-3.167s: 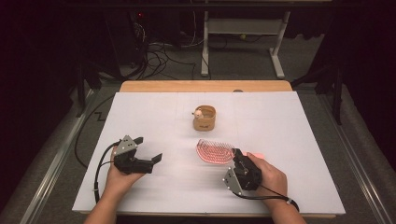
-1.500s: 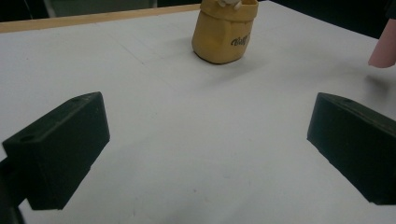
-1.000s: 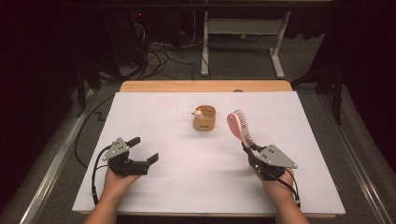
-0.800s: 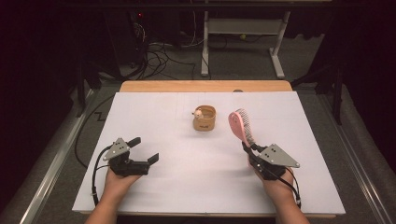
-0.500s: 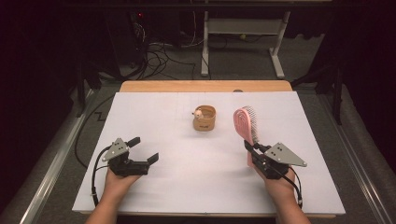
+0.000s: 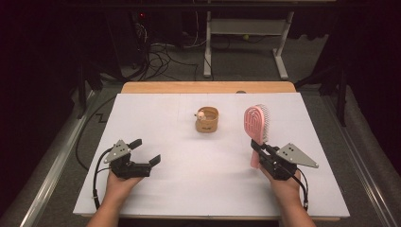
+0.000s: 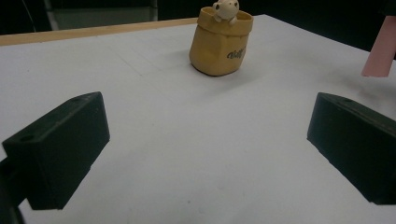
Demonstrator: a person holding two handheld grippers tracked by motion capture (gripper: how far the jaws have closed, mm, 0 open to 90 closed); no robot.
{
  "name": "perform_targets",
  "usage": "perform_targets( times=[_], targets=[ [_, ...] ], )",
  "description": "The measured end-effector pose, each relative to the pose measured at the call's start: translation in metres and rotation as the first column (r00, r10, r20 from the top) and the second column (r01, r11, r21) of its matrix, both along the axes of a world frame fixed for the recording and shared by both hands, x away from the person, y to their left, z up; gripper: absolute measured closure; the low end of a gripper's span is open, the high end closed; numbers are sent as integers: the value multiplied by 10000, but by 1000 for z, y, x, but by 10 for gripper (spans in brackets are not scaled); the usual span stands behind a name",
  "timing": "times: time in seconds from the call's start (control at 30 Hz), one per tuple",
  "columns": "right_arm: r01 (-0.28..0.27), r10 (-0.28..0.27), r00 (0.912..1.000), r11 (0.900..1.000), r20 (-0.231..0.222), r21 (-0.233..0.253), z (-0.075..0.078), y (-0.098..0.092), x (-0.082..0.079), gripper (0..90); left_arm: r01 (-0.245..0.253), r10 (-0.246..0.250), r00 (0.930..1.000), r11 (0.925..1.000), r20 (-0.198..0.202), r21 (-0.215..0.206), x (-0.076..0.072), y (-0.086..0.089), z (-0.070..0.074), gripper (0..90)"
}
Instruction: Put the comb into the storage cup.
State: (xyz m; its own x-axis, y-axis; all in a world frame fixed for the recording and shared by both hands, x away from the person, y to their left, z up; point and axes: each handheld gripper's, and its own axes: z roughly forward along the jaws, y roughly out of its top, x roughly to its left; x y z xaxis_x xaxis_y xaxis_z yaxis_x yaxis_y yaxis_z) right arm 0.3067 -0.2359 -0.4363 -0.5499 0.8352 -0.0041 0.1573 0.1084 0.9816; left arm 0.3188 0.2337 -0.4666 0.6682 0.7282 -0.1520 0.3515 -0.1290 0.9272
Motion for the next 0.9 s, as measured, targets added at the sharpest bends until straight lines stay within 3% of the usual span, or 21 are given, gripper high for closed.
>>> perform_targets(
  times=[0.5, 0.67, 0.9],
  targets=[
    [119, -119, 9999, 9999, 52, -39, 0, 9, 5, 815, 169, -169, 9997, 9999, 157, -7, 0, -2, 0, 0],
    [69, -69, 10000, 9993, -13, -370, 0, 20, 14, 814, 196, -194, 9996, 9998, 196, -71, 1, 0, 0, 0],
    [50, -54, 9998, 9998, -212, -190, 1, 31, 30, 814, 327, -327, 9993, 9995, 188, 12, 2, -1, -1, 0]
  ],
)
